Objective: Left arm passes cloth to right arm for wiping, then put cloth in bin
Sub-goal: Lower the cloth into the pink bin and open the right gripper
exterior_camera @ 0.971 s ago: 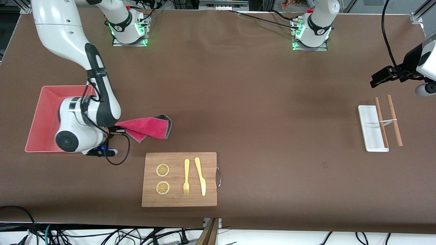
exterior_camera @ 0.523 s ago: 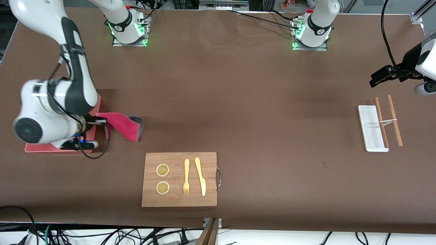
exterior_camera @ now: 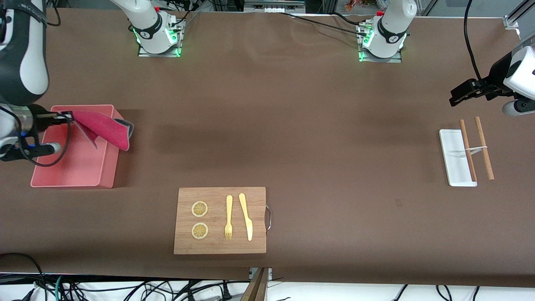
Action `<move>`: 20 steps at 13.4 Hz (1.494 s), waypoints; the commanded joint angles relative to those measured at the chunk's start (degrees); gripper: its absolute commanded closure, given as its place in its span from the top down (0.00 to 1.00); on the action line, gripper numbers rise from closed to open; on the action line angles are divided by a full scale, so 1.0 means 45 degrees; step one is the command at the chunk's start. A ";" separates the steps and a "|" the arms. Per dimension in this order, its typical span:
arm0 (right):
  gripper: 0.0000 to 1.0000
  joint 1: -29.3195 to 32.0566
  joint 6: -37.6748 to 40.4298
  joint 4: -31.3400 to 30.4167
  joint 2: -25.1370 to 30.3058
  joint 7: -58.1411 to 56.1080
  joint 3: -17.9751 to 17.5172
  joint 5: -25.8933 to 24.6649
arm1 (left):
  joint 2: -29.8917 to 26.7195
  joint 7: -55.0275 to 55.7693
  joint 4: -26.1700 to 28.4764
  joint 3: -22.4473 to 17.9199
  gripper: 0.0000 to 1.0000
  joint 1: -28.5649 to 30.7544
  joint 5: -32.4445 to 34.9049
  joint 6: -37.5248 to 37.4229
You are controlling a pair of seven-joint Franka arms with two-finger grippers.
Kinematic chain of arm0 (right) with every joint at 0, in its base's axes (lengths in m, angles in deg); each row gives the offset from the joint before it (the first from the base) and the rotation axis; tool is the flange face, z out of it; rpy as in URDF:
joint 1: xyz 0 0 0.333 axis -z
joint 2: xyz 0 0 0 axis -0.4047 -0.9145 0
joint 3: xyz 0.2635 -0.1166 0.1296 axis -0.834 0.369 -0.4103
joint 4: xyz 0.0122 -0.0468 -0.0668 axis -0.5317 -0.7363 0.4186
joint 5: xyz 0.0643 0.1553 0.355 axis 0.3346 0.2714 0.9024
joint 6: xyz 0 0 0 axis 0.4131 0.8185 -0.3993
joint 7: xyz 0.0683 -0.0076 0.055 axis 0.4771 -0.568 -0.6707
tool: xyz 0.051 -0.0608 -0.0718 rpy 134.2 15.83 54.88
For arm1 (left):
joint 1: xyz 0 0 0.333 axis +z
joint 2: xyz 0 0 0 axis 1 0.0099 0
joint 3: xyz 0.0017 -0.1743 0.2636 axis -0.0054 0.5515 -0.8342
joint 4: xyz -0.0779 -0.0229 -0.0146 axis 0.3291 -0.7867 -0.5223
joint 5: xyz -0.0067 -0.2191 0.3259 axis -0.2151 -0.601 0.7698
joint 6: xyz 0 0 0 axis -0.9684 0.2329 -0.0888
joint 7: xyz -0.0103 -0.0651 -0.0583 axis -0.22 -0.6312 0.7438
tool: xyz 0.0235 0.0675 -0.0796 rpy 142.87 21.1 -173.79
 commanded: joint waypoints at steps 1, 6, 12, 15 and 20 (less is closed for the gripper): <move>0.00 0.0212 0.0173 0.0195 -0.0089 -0.2468 0.1132 -0.0440 | -0.0156 -0.0185 0.0027 -0.0023 1.00 -0.0007 -0.0234 -0.0038; 0.00 0.0582 -0.1347 -0.0545 -0.0597 -0.3241 0.1822 -0.0498 | -0.0156 -0.0224 0.0027 0.0054 1.00 -0.0007 -0.0175 -0.0038; 0.00 0.0739 -0.4217 -0.2692 -0.1495 -0.3007 0.1822 -0.0206 | -0.0156 -0.0243 0.0085 0.0250 1.00 0.0032 -0.0019 -0.0038; 0.00 0.0739 -0.5741 -0.3573 -0.1867 -0.2967 0.1822 0.0535 | -0.0156 -0.0243 0.0085 0.0250 1.00 0.0032 -0.0019 -0.0038; 1.00 0.0739 -0.5882 -0.3674 -0.1616 -0.2147 0.1822 0.0673 | -0.0156 -0.0243 0.0066 0.0270 1.00 0.0032 0.0000 -0.0058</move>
